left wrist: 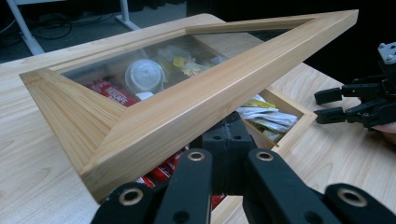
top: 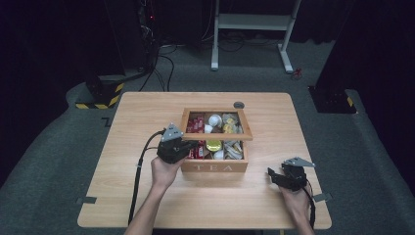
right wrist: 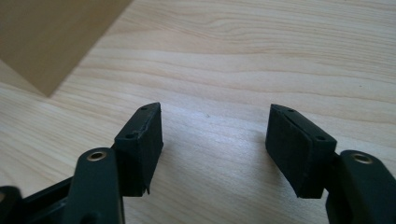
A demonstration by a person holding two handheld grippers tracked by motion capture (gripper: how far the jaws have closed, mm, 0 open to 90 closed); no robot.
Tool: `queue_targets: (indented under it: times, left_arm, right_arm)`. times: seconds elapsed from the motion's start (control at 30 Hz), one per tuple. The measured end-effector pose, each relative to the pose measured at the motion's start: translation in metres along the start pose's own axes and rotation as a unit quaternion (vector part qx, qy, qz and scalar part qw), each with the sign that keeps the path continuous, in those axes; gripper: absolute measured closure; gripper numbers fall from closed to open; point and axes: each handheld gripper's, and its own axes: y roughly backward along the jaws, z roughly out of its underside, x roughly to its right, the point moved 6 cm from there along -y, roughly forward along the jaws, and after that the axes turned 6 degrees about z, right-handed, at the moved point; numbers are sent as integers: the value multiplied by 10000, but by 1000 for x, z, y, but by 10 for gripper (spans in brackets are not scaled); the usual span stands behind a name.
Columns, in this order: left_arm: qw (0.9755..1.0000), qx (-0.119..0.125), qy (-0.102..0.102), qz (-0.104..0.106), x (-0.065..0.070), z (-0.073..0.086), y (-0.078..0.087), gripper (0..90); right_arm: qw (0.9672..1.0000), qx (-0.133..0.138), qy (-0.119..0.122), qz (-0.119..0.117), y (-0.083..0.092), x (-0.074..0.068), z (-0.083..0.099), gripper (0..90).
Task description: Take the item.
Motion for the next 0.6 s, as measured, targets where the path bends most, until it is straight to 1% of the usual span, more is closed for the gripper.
queue_targets:
  times: [0.03,0.07,0.1,0.13,0.17,0.23,0.27,0.33,0.37,0.43,0.47,0.5,0.53,0.57,0.6]
  left_arm:
    - [10000,10,-35,-22,-1,-3,0,900]
    - [10000,15,2,-8,-2,-5,1,900]
    - [10000,16,-14,5,-2,-6,1,900]
    - [10000,16,-14,5,-2,-6,1,900]
    - [10000,50,20,31,-3,-9,2,900]
    - [10000,73,25,39,-4,-11,2,900]
    - [9999,112,91,80,-6,-15,2,900]
    - [9998,139,107,91,-7,-16,2,900]
    - [9999,122,100,62,-8,-19,3,900]
    - [9999,110,34,-18,-9,-22,4,900]
    - [9999,110,34,-18,-9,-22,4,900]
    - [9999,128,-11,-22,-10,-23,4,900]
    - [9999,140,18,-25,-11,-27,4,900]
    - [9999,140,18,-25,-11,-27,4,900]
    - [9999,144,-3,-32,-12,-29,4,900]
  right_arm:
    - [9999,109,13,-29,3,-1,-2,396]
    - [9999,155,18,-49,4,-2,-3,398]
    - [9998,173,22,-101,5,-4,-5,397]
    - [9998,173,22,-101,5,-4,-5,397]
    - [9995,232,6,-222,8,-6,-9,400]
    - [9991,295,54,-309,11,-10,-14,404]
    - [9986,381,125,-357,14,-12,-18,406]
    - [9982,434,99,-400,16,-14,-22,404]
    - [9972,484,118,-564,20,-18,-29,393]
    - [9960,558,225,-668,25,-25,-36,392]
    - [9960,558,225,-668,25,-25,-36,392]
    - [9952,600,292,-717,26,-28,-40,392]
    - [9932,675,365,-872,28,-35,-46,395]
    - [9932,675,365,-872,28,-35,-46,395]
    - [9921,698,396,-969,28,-38,-49,398]
